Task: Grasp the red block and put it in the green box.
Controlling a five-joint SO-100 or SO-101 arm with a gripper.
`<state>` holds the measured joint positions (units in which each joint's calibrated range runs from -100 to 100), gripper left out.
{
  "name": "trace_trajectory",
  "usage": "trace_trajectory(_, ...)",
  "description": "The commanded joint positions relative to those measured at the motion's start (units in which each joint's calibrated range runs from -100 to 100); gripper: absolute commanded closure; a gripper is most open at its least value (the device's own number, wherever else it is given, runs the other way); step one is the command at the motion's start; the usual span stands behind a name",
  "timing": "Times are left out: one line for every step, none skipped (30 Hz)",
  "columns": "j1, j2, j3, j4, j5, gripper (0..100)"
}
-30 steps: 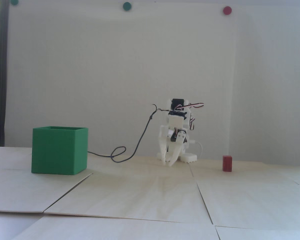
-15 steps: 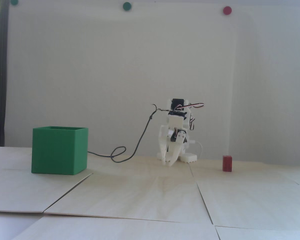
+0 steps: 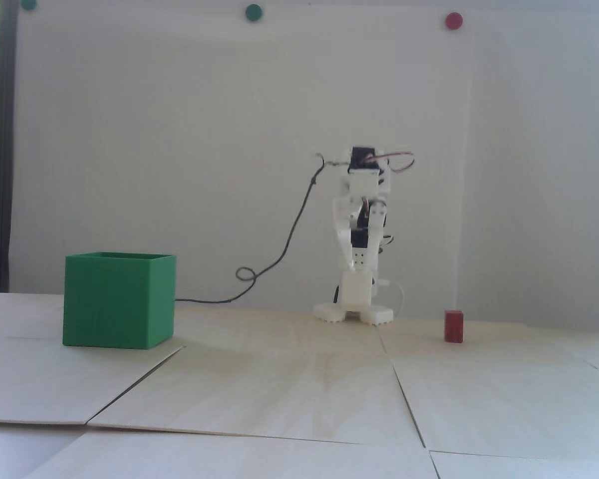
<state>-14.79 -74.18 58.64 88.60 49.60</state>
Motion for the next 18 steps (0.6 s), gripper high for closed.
trace_trajectory(-3.59, 18.63, -13.3, 0.52, -0.83, 97)
trace_trajectory(-4.39, 20.77, -14.18, 0.77, -0.83, 97)
trace_trajectory(-5.6, 23.13, -14.72, 0.77, -1.14, 97)
trace_trajectory(-6.88, 25.11, -15.43, 0.77, -1.97, 97)
trace_trajectory(-8.57, 26.69, -16.14, 0.77, -3.17, 97)
trace_trajectory(-10.5, 27.95, -16.85, 0.77, -4.47, 97)
trace_trajectory(-13.0, 28.82, -17.56, 0.77, -5.82, 97)
trace_trajectory(-14.6, 28.98, -17.82, 0.86, -6.66, 97)
trace_trajectory(-17.02, 28.98, -18.27, 0.86, -7.8, 97)
trace_trajectory(-19.99, 28.98, -19.15, 0.94, -9.36, 97)
trace_trajectory(-21.44, 28.98, -19.6, 0.94, -10.09, 97)
trace_trajectory(-23.69, 28.98, -20.13, 0.94, -11.29, 97)
trace_trajectory(-25.46, 28.98, -20.4, 0.94, -12.23, 97)
trace_trajectory(-27.47, 28.98, -20.57, 0.94, -13.21, 97)
trace_trajectory(-30.13, 28.98, -20.57, 0.94, -14.31, 97)
trace_trajectory(-32.06, 28.98, -20.57, 0.94, -15.09, 97)
trace_trajectory(-34.23, 28.98, -20.57, 0.94, -15.92, 97)
trace_trajectory(-36.24, 28.98, -20.57, 0.86, -16.96, 97)
